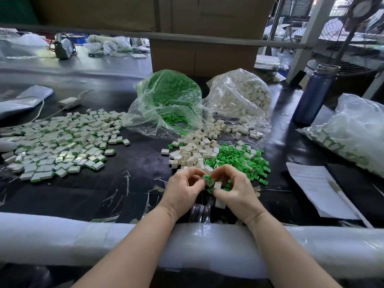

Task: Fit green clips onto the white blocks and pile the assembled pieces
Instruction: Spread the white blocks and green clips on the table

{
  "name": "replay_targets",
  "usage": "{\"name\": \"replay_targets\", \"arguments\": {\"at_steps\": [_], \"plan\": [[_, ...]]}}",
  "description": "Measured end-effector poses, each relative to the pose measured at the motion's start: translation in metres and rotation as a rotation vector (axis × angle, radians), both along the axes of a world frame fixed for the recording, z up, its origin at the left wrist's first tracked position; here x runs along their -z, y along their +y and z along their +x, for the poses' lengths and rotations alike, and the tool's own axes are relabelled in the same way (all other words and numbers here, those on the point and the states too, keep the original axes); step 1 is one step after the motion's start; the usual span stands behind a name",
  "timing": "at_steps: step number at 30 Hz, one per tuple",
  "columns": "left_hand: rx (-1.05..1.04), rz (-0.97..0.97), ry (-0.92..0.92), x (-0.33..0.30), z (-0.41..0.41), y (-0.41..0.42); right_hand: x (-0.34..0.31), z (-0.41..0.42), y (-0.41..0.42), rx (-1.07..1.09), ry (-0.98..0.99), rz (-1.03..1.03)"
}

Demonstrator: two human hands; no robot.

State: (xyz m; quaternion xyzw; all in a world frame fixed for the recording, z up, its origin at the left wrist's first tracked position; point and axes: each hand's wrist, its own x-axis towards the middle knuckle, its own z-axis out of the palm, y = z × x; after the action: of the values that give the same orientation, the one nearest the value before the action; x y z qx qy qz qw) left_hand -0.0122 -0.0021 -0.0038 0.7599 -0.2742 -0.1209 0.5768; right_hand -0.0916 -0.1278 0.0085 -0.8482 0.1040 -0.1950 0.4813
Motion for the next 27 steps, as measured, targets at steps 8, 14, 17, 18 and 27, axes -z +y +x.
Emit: {"name": "replay_targets", "arguments": {"at_steps": [8,14,17,18,27], "plan": [[-0.015,-0.053,0.090,0.001,0.001,-0.001,0.010,0.004,-0.004,0.131,0.062,-0.336],[0.024,-0.057,0.066,-0.001,0.000,0.000,0.010,0.005,-0.004,0.158,-0.067,-0.177],[0.081,-0.066,0.027,-0.003,-0.002,0.000,0.007,0.003,0.000,0.092,-0.053,-0.007],[0.094,-0.064,0.014,-0.003,-0.003,0.000,0.006,0.003,0.000,0.072,-0.037,0.003],[0.100,-0.029,-0.042,-0.004,-0.003,0.000,0.004,0.004,-0.002,-0.082,-0.038,0.203]]}}
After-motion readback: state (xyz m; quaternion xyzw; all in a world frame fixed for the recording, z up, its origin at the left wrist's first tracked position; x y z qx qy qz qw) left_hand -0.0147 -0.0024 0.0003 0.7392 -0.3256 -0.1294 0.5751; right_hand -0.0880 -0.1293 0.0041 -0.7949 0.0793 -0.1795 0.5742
